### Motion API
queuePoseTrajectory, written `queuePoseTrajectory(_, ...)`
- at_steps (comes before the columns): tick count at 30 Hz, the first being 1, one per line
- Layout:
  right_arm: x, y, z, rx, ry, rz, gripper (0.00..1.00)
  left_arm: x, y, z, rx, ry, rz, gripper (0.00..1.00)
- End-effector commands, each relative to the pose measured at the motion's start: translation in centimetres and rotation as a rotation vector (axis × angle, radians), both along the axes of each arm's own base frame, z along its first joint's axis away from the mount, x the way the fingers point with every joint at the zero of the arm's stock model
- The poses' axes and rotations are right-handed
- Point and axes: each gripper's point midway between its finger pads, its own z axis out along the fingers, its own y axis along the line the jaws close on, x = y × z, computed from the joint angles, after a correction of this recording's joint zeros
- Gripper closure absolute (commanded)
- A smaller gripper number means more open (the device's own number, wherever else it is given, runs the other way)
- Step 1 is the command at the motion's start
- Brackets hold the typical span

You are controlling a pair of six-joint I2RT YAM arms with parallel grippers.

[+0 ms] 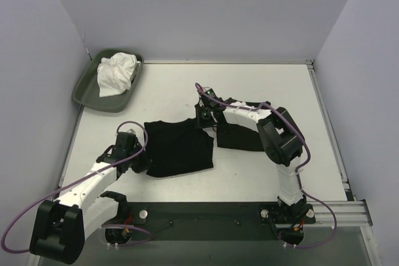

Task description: Fold and stack the t-shirts

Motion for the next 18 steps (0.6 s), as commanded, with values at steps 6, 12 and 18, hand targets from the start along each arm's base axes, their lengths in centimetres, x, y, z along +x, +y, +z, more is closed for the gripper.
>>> queuePoseTrajectory(6, -0.3, -2.6, 9.0, -0.010, -0.130, -0.070, 1.00, 3.7, -1.8, 7.7, -0.073, -0.229, -0.082, 1.00)
queuePoseTrajectory(12, 0.6, -3.6, 16.3, 0.011, -0.249, -0.109, 1.00, 5.6, -2.7, 12.7, -0.116, -0.335, -0.101, 1.00)
queuePoseTrajectory(18, 1.6, -6.5, 22.0, -0.011, -0.346, -0.188, 1.00, 7.5, -4.6, 17.6, -0.190, -0.434, -0.127, 1.00)
